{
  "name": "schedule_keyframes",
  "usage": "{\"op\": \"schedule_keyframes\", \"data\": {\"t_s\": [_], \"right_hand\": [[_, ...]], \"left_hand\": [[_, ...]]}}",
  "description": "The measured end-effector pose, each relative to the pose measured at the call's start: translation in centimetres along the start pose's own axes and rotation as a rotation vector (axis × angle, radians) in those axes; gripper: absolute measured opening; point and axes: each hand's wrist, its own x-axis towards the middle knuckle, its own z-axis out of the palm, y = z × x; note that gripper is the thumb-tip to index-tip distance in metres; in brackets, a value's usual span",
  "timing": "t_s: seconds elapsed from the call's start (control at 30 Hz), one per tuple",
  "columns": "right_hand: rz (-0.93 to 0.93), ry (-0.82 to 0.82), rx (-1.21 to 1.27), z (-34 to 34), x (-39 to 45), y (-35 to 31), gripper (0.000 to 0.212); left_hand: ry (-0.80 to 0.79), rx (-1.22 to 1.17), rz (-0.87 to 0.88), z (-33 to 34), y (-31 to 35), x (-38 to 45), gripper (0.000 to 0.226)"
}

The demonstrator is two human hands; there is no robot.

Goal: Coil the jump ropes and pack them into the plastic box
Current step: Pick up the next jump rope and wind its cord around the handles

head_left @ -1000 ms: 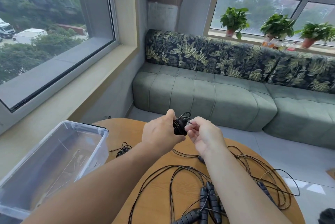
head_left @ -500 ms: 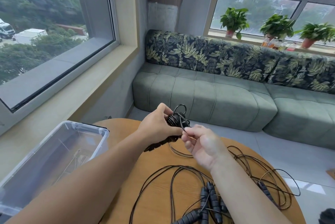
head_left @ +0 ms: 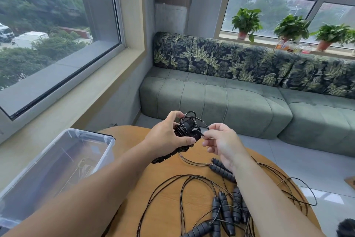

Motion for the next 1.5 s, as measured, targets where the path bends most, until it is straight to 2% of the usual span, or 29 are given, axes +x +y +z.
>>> {"op": "schedule_keyframes", "data": {"t_s": [0.2,0.33,0.47,0.53,0.67,0.83,1.0,1.13,1.27,1.4,1.5], "right_hand": [[0.021,0.068,0.077,0.1,0.8,-0.5,0.013],[0.033,0.108,0.125,-0.1,1.6,-0.3,0.002],[-0.013,0.095,0.122,0.1,1.8,-0.5,0.007],[-0.044,0.082,0.139,0.2,1.5,-0.7,0.011],[-0.070,0.070,0.144,0.5,0.7,-0.7,0.029],[0.109,0.062,0.200,1.5,-1.1,0.6,0.048],[0.112,-0.060,0.204,3.1,-1.9,2.0,0.031],[0.065,-0.057,0.151,3.4,-1.0,3.2,0.027],[0.083,-0.082,0.105,4.1,0.2,5.1,0.026],[0.146,-0.112,0.060,5.9,1.5,7.1,0.027],[0.174,-0.132,0.030,7.2,2.5,8.3,0.025]], "left_hand": [[-0.025,-0.022,0.022,0.1,0.3,-0.1,0.083],[-0.064,-0.088,0.032,0.1,0.3,-0.1,0.084],[-0.064,-0.090,0.058,0.6,0.3,-0.2,0.083],[-0.068,-0.104,0.054,0.8,0.4,-0.1,0.083],[-0.050,-0.156,0.024,1.1,0.0,0.1,0.063],[0.050,-0.262,-0.048,1.6,-0.7,0.7,0.047],[0.070,-0.327,-0.128,2.2,-1.0,1.1,0.040],[0.052,-0.326,-0.194,2.6,-1.3,1.0,0.043],[0.057,-0.363,-0.268,3.2,-2.6,0.8,0.057],[0.048,-0.383,-0.353,2.7,-4.3,-0.4,0.023],[0.031,-0.397,-0.425,1.8,-6.4,-0.6,0.024]]}}
